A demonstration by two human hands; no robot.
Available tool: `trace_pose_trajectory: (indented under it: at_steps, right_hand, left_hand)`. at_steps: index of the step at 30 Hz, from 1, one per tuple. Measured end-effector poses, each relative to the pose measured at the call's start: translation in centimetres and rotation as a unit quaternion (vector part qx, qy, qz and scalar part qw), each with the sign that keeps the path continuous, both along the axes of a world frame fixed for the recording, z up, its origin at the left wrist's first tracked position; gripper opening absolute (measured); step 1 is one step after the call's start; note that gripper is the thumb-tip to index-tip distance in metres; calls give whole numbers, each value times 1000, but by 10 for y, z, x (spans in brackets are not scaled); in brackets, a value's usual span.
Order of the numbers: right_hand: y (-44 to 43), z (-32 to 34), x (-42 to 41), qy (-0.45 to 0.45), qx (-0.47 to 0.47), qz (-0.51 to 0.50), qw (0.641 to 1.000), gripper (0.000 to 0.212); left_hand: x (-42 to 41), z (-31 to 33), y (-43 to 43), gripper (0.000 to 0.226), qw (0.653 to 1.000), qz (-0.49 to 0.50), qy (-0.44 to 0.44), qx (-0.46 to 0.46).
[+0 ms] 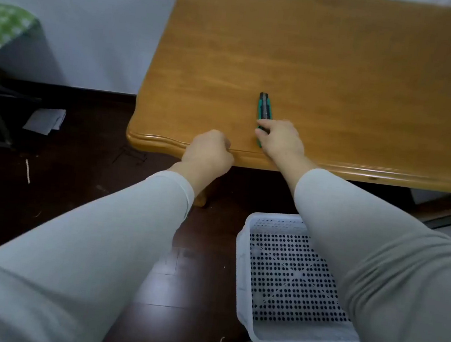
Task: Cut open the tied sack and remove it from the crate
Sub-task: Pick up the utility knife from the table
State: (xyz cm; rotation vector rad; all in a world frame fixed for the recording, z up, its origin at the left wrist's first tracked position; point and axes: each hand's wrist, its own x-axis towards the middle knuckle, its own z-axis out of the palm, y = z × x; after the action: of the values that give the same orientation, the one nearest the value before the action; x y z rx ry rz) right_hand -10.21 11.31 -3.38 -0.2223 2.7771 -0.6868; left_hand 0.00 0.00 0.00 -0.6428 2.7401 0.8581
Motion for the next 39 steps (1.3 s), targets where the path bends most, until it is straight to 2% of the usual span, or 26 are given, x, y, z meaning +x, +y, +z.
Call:
trace_pose_trajectory:
  at_steps: [7,12,15,17,18,21,24,25,29,33,36,39]
  right_hand:
    - [-9,-10,-3,36,67,12,997,37]
    - [-9,-12,8,-2,-15,-26,1000,42]
    - [2,-8,27,-12,-123,-18,992,64]
    - [13,0,47,-78,-246,-62,964,79]
    - [20,6,59,-134,-303,-93,939,81]
    - [51,24,97,-292,-422,-123,849,61]
    - [100,28,138,-374,-517,-153,755,45]
    - [118,26,153,-382,-534,-162,736,42]
    - [197,10,219,-374,-562,-189,713,35]
    - [298,-5,291,-386,-601,-209,668,30]
    - [375,-20,348,-381,-592,-219,676,31]
    - [444,-36,400,-381,-581,-249,674,32]
  left_hand:
    - [5,-8,-15,38,1000,12,2,16]
    - [19,-8,-12,37,1000,16,-4,19]
    - [29,-3,-3,34,999,21,5,27]
    - [37,-1,7,32,999,19,12,30]
    - [41,-1,13,33,999,18,12,29]
    - [59,0,38,39,999,23,6,33]
    - [87,-3,78,39,999,24,7,36]
    - [99,-4,95,38,999,20,7,36]
    - [157,-15,169,39,999,-6,-18,41]
    - [227,-25,255,35,997,-23,-45,53]
    - [284,-36,321,18,994,-33,-72,74]
    - [332,-52,383,15,990,-51,-101,88]
